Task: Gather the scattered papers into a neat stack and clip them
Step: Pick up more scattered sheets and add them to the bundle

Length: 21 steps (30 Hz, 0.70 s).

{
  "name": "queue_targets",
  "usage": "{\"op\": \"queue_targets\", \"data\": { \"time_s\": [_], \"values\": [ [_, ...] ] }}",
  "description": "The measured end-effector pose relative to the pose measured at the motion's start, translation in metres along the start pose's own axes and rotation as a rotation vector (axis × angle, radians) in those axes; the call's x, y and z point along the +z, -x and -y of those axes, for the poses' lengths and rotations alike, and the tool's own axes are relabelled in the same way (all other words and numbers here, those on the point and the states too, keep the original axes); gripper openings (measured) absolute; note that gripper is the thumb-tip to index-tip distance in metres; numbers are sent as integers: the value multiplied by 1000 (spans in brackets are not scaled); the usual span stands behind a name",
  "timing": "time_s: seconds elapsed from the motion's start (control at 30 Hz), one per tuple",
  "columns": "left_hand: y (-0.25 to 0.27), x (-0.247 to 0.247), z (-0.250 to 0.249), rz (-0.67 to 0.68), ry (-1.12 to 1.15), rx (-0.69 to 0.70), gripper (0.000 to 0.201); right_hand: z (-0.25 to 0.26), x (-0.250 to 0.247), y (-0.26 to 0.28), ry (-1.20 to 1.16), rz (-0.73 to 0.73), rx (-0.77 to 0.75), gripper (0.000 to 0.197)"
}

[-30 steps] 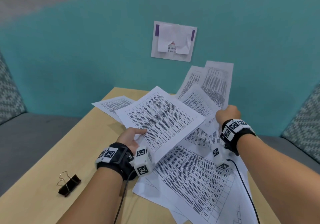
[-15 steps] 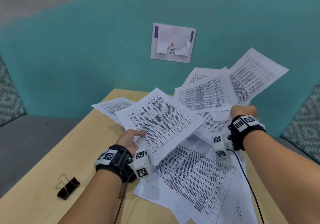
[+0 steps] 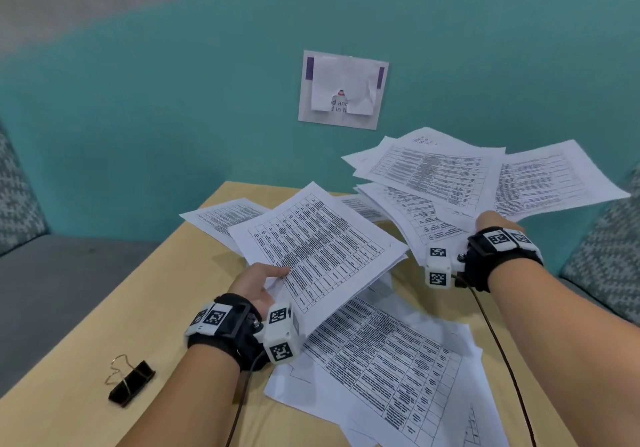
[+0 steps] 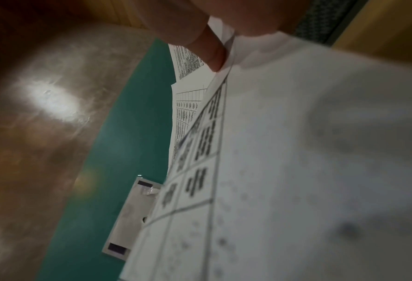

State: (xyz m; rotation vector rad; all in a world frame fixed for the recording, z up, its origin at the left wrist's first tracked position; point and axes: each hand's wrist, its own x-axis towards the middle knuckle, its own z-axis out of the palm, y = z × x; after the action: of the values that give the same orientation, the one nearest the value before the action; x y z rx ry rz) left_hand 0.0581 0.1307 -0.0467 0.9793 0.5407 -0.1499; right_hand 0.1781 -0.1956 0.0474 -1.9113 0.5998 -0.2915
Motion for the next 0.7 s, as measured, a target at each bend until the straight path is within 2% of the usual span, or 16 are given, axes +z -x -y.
{"op": "queue_targets", "data": {
  "time_s": [0.1, 0.13, 0.17, 0.23, 0.27, 0.37, 0.47, 0.5, 0.53, 0.57, 0.6, 0.63, 0.67, 0.7],
  "values": [
    [-9, -3, 0, -25, 37, 23, 59, -6, 1, -4, -302, -1, 25, 13],
    [-13, -3, 1, -56, 33, 40, 72, -8, 1, -3, -310, 34, 23, 15],
    [-14, -3, 1, -57, 42, 59, 73, -6, 3, -6, -312, 70, 28, 22],
    [-21, -3, 2, -62, 36, 82, 59, -1, 7, -14, -260, 111, 18, 43],
    [-24, -3, 2, -65, 18, 86, 58, 2, 10, -14, -201, 118, 21, 47],
    [-15, 1, 3, -24, 60, 109, 82, 8, 25, -17, -148, 163, 24, 49],
    [-27, -4, 3, -20, 156, 188, 99, 0, 39, -18, -185, 271, 56, 63],
    [-23, -3, 3, -6, 186, 196, 93, -5, 43, -21, -176, 317, 50, 66],
    [-21, -4, 2, -6, 173, 201, 77, -11, 45, -27, -139, 362, 32, 70],
    [-25, -6, 2, 44, 181, 237, 56, -23, 52, -48, -95, 396, 16, 76],
    [-27, -9, 0, 38, 171, 287, 40, -36, 58, -72, -51, 416, 12, 84],
    [-27, -11, -2, 12, 142, 321, 32, -45, 61, -85, -36, 442, 22, 90],
    [-37, -21, -4, -50, 108, 367, 33, -53, 62, -98, -19, 445, 28, 90],
    [-52, -29, -5, -37, 139, 393, 42, -58, 64, -104, 2, 446, 28, 85]
  ]
}}
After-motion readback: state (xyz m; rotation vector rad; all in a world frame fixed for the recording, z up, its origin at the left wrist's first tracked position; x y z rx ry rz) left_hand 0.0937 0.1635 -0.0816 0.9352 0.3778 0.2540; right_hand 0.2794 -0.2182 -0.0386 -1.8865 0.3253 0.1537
